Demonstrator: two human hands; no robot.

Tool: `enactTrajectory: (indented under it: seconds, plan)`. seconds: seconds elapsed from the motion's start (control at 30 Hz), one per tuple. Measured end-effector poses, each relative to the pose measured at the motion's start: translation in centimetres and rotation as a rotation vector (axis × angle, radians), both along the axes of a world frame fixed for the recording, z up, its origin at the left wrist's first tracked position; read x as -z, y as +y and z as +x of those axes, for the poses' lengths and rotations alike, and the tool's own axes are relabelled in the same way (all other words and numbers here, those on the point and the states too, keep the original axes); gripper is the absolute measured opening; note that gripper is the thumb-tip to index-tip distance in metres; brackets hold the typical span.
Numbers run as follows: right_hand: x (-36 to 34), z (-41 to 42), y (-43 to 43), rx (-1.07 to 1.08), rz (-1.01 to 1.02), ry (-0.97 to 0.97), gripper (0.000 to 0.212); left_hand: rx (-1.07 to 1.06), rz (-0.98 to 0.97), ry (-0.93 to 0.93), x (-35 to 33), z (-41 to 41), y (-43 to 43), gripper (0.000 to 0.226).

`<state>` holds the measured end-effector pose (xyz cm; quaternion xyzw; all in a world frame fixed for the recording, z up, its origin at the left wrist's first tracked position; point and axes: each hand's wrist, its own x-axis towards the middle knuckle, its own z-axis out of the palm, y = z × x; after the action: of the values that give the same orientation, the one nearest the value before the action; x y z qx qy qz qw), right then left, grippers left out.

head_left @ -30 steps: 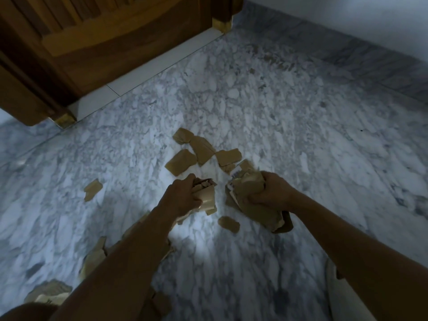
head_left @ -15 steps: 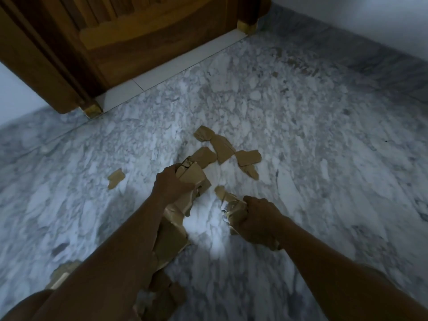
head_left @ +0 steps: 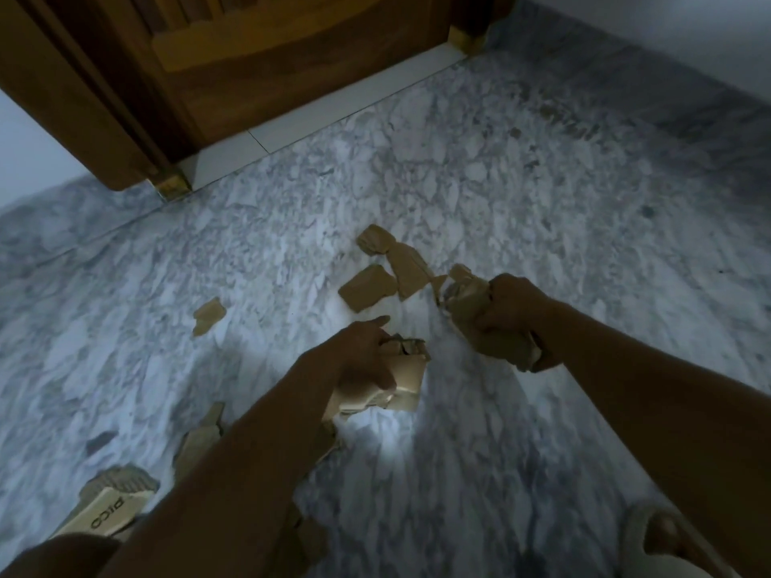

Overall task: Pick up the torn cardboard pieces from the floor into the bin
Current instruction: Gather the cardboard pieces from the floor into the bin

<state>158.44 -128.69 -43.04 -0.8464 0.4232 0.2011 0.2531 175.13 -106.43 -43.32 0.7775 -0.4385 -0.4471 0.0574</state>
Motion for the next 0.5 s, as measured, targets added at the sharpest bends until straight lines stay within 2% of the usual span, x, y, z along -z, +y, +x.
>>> enactTrajectory:
  seconds: [0.07,0.17,0.27,0.33,0.5]
  plan:
    - [0.3,1.5,-0.6,0.008,0.012,-0.037,0.060,0.036,-0.010,-0.033,1.3,-0.6,-0.6,0.118]
    - [1.7,3.4,0.0,-0.084,-0.051,-0.003,0.068,-0.018,-0.098,-0.065,2.6,-0.9,-0.4,0.102]
    - [3.4,3.5,1.3,-0.081,-0.078,-0.132,0.054,-0.036,-0.149,-0.098,3.0,-0.8,-0.2,0.074]
    - [3.9,3.2,1.7,-0.075,-0.110,-0.209,0.043,-0.050,-0.147,-0.109,2.9,-0.9,-0.4,0.071]
    - [3.2,3.1,1.8,-0.114,-0.110,-0.159,0.046,-0.012,-0.124,-0.140,2.1,-1.5,-1.0,0.057]
